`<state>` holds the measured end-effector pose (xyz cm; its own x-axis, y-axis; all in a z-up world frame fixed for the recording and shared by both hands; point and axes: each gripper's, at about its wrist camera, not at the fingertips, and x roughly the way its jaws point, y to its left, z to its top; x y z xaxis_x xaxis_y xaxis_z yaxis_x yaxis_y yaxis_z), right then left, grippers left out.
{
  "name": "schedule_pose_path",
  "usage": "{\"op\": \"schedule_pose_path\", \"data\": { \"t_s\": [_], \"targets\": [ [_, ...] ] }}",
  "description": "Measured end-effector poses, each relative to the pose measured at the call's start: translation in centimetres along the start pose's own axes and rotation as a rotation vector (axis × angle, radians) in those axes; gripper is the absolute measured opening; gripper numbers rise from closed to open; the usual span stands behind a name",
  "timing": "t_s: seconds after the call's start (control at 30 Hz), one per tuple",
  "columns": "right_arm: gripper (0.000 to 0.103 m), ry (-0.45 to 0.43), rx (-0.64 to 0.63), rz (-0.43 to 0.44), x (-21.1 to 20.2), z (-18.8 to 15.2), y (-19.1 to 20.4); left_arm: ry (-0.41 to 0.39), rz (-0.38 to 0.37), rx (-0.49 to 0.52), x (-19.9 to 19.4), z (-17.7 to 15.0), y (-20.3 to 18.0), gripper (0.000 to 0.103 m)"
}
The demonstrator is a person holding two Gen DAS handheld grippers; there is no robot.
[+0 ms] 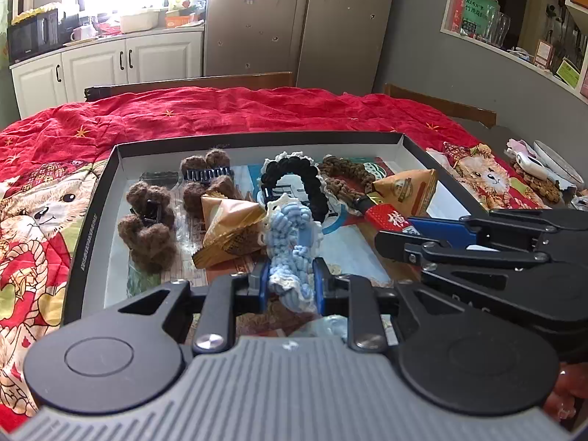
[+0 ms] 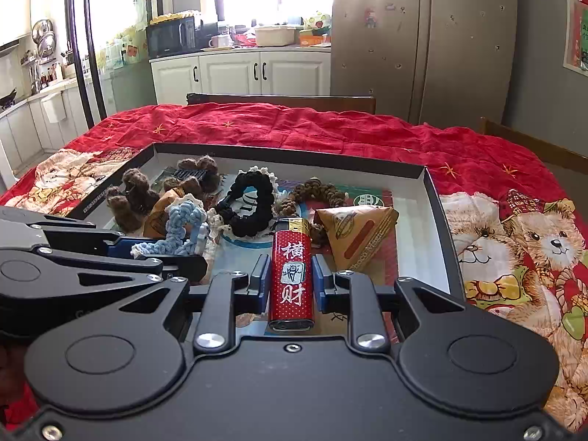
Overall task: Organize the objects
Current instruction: 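Lower both items into the box and open both tools to release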
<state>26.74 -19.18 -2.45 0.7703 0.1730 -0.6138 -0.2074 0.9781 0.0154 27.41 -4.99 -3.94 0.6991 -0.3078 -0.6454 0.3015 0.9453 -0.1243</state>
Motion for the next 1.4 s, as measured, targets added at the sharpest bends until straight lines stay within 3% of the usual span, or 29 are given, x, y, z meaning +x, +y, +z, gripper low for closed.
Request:
{"op": "schedule_pose_path", "data": {
  "t_s": [0.87,1.4],
  "targets": [
    [0.023,0.059,-0.036,0.016,1.8,0.0,0.1,0.001,0.038,0.060,0.5,-0.1,-0.6,0.029],
    [0.023,0.060,-0.048,0.019,1.8,-0.1,0.1,-0.004,0.052,0.074,0.4,-0.3,-0.7,0.036]
  ]
}}
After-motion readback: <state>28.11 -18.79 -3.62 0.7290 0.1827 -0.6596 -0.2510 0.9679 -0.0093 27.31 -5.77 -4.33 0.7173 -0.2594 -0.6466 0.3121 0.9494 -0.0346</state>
